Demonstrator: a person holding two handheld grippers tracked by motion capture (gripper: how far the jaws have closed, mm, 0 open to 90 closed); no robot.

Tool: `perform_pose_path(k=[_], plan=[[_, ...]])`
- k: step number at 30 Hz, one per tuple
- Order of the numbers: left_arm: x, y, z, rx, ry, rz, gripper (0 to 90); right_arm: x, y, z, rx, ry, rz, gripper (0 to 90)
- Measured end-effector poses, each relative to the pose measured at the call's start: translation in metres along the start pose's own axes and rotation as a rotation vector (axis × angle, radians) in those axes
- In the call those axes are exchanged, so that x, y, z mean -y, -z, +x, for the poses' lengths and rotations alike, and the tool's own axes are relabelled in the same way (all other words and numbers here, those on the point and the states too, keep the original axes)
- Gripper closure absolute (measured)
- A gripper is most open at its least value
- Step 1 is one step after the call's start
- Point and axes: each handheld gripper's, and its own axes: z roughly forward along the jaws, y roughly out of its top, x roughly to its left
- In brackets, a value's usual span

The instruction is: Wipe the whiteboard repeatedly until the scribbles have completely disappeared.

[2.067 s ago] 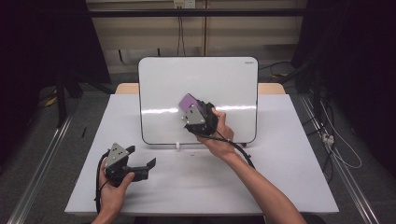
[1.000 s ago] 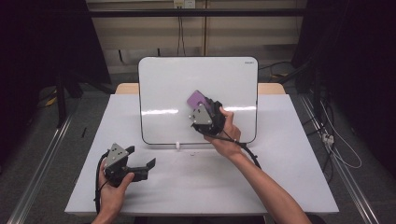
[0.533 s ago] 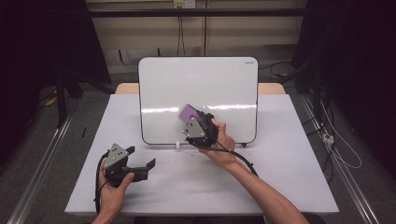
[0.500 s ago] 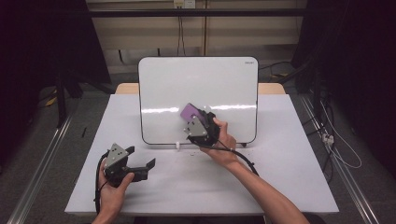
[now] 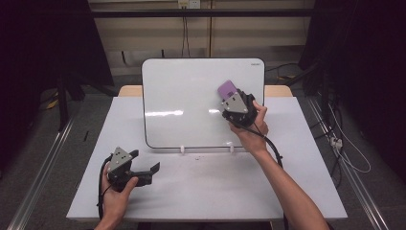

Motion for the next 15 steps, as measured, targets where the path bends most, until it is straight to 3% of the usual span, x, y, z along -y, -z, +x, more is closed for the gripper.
perform_pose_path(k=[2,4,7,10,11,12,13,14,15], plan=[[0.0,0.0,0.0,0.001,-0.003,0.0,7.1,0.001,0.0,0.003,-0.007,-0.003,-0.002,42.0],[-0.001,0.0,-0.001,0.0,-0.008,-0.001,7.1,0.002,0.003,0.016,-0.042,-0.001,-0.013,41.9],[0.0,-0.001,-0.001,0.003,-0.004,0.001,7.1,0.001,0.004,0.025,-0.054,0.025,-0.015,41.9],[-0.001,-0.001,-0.001,0.003,0.0,-0.006,7.1,-0.001,0.008,0.051,-0.101,0.072,-0.028,41.9],[-0.001,-0.001,-0.001,0.003,0.0,-0.006,7.1,-0.001,0.008,0.051,-0.101,0.072,-0.028,41.9],[-0.001,-0.001,-0.001,0.003,0.0,-0.005,7.1,-0.001,0.009,0.062,-0.122,0.081,-0.032,41.9],[-0.001,-0.001,-0.001,0.004,0.0,-0.004,7.1,-0.001,0.009,0.062,-0.122,0.081,-0.032,41.9],[-0.001,0.0,-0.001,0.003,0.003,-0.007,7.1,-0.002,0.011,0.075,-0.155,0.096,-0.036,41.9],[-0.001,0.0,-0.001,0.002,0.004,-0.008,7.1,-0.002,0.011,0.075,-0.155,0.096,-0.036,41.9]])
